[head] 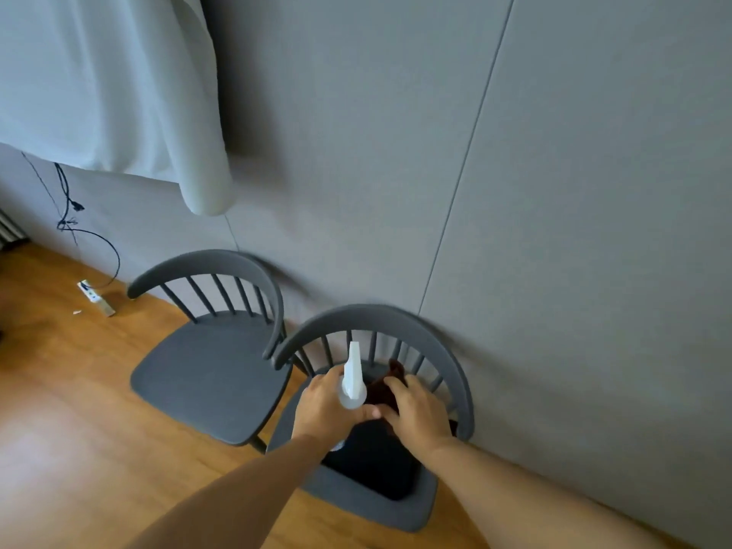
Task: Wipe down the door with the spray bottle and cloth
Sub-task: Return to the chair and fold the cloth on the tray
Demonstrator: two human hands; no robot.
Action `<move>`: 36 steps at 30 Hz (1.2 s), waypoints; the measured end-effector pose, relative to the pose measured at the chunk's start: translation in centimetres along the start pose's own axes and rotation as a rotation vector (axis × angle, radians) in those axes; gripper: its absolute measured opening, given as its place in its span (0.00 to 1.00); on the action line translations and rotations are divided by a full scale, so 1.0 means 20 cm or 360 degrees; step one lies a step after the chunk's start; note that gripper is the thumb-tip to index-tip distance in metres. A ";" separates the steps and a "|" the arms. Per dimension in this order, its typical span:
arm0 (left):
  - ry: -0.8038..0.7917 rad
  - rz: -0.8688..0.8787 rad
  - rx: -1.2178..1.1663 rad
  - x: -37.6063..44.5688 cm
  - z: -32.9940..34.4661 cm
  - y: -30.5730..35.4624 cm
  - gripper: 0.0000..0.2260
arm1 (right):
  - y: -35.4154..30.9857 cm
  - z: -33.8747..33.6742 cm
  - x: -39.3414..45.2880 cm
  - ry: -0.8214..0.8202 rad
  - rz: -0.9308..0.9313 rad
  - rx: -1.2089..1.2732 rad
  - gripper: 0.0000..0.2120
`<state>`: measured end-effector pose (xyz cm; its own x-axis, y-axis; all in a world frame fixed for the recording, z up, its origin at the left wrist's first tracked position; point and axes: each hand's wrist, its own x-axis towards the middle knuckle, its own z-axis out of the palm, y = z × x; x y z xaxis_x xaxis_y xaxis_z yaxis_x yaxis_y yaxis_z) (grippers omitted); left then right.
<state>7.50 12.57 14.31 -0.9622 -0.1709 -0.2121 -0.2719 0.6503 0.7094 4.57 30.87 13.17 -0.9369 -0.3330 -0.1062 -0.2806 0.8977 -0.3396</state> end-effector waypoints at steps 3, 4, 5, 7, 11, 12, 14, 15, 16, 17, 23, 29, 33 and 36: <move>-0.0074 0.0070 0.0074 0.11 -0.08 -0.06 0.38 | -0.07 0.05 0.08 0.0009 0.0112 0.0024 0.23; -0.0101 0.0082 0.0112 0.15 -0.10 -0.09 0.38 | -0.10 0.07 0.09 0.0016 0.0157 0.0026 0.23; -0.0127 0.0102 0.0161 0.18 -0.12 -0.11 0.38 | -0.13 0.08 0.10 0.0022 0.0201 0.0021 0.23; -0.0206 0.0142 0.0255 0.23 -0.15 -0.17 0.39 | -0.19 0.10 0.11 0.0025 0.0300 0.0007 0.25; -0.0410 0.0236 0.0340 0.32 -0.19 -0.27 0.41 | -0.28 0.14 0.07 0.0103 0.0487 -0.0008 0.26; -0.0455 0.0262 0.0358 0.34 -0.20 -0.29 0.42 | -0.29 0.16 0.06 0.0129 0.0523 -0.0006 0.25; -0.0525 0.0296 0.0368 0.39 -0.21 -0.32 0.43 | -0.32 0.18 0.05 0.0158 0.0578 -0.0005 0.25; -0.0545 0.0302 0.0359 0.40 -0.21 -0.34 0.43 | -0.33 0.19 0.05 0.0156 0.0602 -0.0007 0.26; -0.0557 0.0298 0.0347 0.42 -0.20 -0.35 0.43 | -0.33 0.20 0.05 0.0146 0.0624 -0.0008 0.26; -0.0565 0.0294 0.0338 0.43 -0.19 -0.37 0.42 | -0.33 0.21 0.04 0.0132 0.0643 0.0002 0.27; -0.0578 0.0206 0.0219 0.51 -0.08 -0.41 0.39 | -0.24 0.32 0.06 0.0000 0.0690 0.0067 0.33; -0.0460 0.0011 0.0071 0.62 0.06 -0.49 0.39 | -0.15 0.51 0.14 -0.0076 0.0673 0.0131 0.35; -0.0393 -0.0044 0.0064 0.72 0.18 -0.59 0.39 | -0.10 0.66 0.19 -0.0137 0.0646 0.0170 0.35; -0.0396 -0.0025 0.0078 0.79 0.27 -0.68 0.38 | -0.04 0.79 0.22 -0.0156 0.0621 0.0170 0.34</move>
<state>-3.98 5.10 -2.35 -0.9225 0.0026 -0.3861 -0.2796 0.6850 0.6728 3.98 24.15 -1.83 -0.9429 -0.0042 -0.3331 0.1198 0.9287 -0.3509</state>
